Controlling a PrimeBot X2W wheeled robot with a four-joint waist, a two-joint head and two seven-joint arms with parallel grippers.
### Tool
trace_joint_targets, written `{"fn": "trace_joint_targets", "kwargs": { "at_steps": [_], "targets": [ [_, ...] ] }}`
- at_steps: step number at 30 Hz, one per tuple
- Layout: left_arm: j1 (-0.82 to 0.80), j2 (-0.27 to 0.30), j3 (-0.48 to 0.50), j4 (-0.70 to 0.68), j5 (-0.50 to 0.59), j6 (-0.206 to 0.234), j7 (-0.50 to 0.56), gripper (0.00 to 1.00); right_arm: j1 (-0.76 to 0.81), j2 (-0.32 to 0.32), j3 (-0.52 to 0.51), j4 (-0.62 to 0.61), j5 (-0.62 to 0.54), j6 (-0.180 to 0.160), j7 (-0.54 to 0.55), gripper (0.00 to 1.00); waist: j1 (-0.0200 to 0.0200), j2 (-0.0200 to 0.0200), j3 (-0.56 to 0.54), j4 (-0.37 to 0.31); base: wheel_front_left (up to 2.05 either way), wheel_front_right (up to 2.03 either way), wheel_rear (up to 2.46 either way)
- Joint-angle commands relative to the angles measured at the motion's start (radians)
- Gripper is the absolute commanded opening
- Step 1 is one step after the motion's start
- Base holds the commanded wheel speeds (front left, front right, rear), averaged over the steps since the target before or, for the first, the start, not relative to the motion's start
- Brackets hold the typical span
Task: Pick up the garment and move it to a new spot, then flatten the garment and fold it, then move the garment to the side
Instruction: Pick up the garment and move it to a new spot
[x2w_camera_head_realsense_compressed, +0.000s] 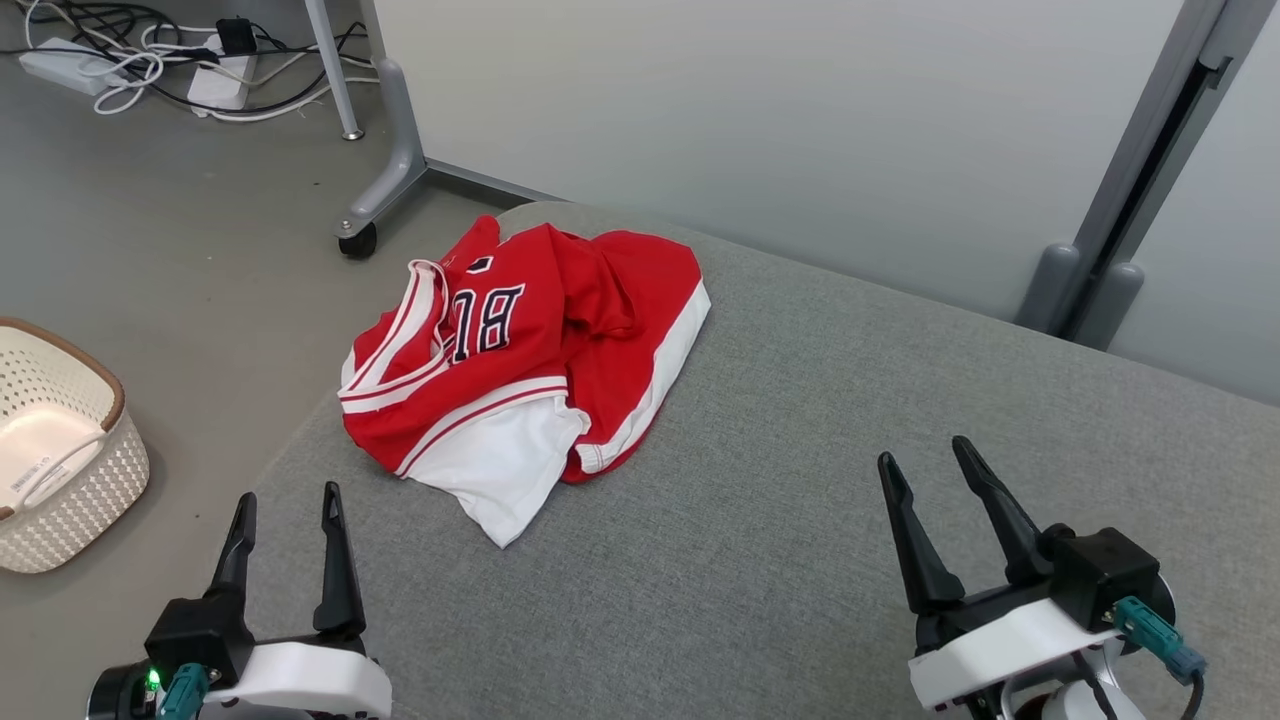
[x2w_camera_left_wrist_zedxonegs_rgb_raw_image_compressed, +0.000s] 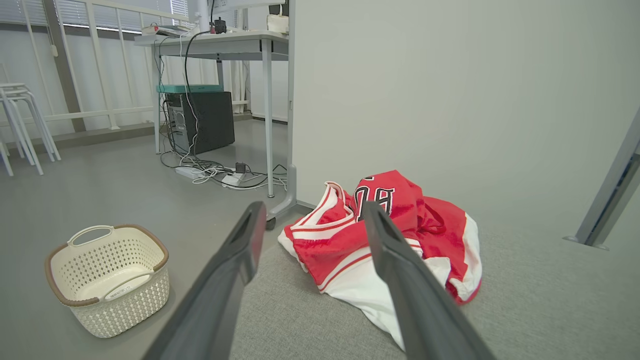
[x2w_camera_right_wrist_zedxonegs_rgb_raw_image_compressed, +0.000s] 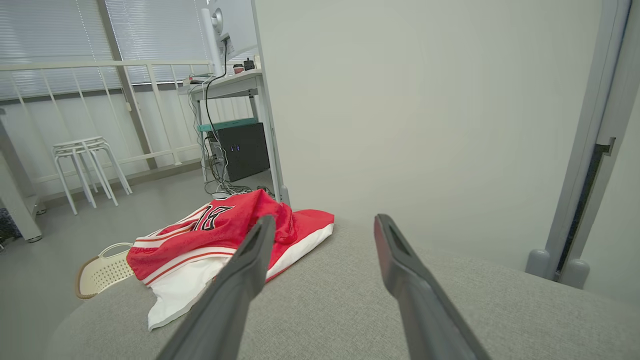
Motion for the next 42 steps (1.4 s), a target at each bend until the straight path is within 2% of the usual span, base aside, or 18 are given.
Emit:
{"fn": "trace_joint_targets", "kwargs": {
  "at_steps": [1,5,9,15,21,24,30,42],
  "targets": [
    [-0.006,0.003,0.002,0.0,-0.006,-0.005,0.0,1.0,-0.005,-0.007,0.001,0.002,0.009,0.002,-0.005,1.0,-0.0001,0.0,0.004,0.002,0.0,0.0,0.0],
    [-0.023,0.004,0.01,0.019,-0.024,-0.015,0.0,1.0,-0.015,-0.01,0.009,0.002,0.015,0.002,-0.005,1.0,-0.0001,0.0,0.014,0.004,0.0,0.0,0.0],
    [-0.078,0.012,0.005,0.05,-0.063,-0.055,0.025,1.0,-0.023,-0.024,0.009,-0.007,0.016,0.002,-0.005,1.0,-0.0001,0.0,0.035,0.004,0.0,0.0,0.0],
    [-0.238,0.102,0.029,0.131,-0.112,-0.099,0.232,1.0,-0.048,-0.044,0.008,-0.022,0.015,0.002,-0.005,1.0,-0.0001,0.0,0.089,-0.034,0.0,0.0,0.0],
    [-0.397,0.202,0.074,0.265,-0.207,-0.142,0.443,1.0,-0.083,-0.065,0.017,-0.028,0.021,0.002,-0.005,1.0,-0.0001,0.0,0.151,-0.105,0.0,0.0,0.0],
    [-0.466,0.235,0.089,0.33,-0.259,-0.16,0.507,1.0,-0.103,-0.081,0.025,-0.035,0.024,0.002,-0.005,1.0,-0.0001,0.0,0.19,-0.143,0.0,0.0,0.0],
    [-0.564,0.27,0.076,0.481,-0.345,-0.179,0.553,1.0,-0.158,-0.12,0.039,-0.053,0.033,0.002,-0.005,1.0,-0.0001,0.0,0.28,-0.219,0.0,0.0,0.0],
    [-0.552,0.291,-0.008,0.693,-0.427,-0.184,0.578,1.0,-0.189,-0.137,0.039,-0.059,0.041,0.002,-0.005,1.0,-0.0001,0.0,0.321,-0.282,0.0,0.0,0.0]
  ]
}}
